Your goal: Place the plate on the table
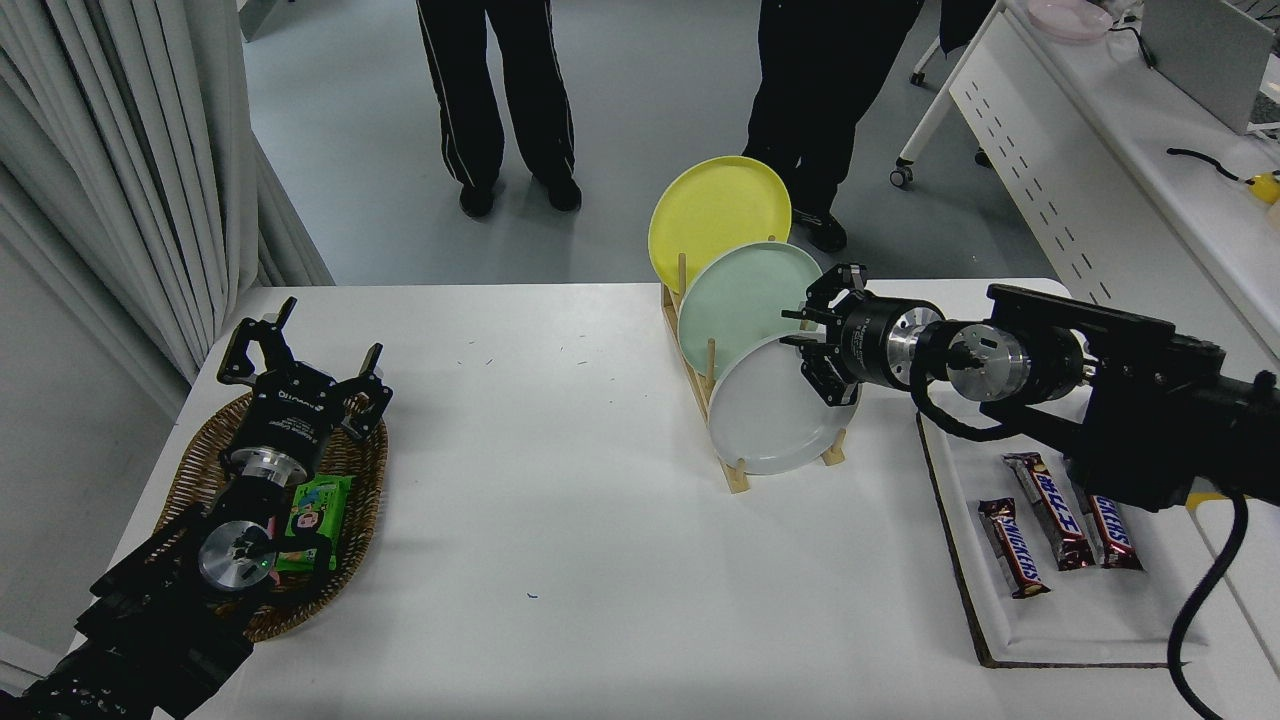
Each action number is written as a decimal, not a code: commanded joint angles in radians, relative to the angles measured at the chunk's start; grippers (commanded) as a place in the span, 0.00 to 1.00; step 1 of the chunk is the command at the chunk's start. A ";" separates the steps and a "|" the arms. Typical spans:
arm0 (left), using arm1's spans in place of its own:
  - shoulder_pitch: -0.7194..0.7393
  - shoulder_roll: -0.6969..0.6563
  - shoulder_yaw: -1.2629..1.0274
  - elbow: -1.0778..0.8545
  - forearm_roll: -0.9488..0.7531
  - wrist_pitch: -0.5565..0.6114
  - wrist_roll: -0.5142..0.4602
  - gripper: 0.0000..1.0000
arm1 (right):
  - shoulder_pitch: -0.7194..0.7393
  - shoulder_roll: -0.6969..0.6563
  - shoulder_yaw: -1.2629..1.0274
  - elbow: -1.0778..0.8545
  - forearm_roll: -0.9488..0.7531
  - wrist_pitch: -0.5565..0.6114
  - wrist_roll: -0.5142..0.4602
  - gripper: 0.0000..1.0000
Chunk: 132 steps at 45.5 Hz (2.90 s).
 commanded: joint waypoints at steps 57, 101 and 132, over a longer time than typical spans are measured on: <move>0.000 0.000 0.000 0.001 0.000 0.000 0.000 1.00 | 0.032 -0.071 0.042 -0.006 -0.019 0.015 -0.071 0.00; 0.000 0.000 -0.001 0.001 0.000 0.000 0.000 1.00 | 0.121 -0.126 0.233 0.102 0.155 -0.079 -0.309 0.00; 0.000 0.000 0.000 0.001 0.000 0.000 0.000 1.00 | 0.094 0.015 0.250 0.220 0.385 -0.533 -0.332 0.00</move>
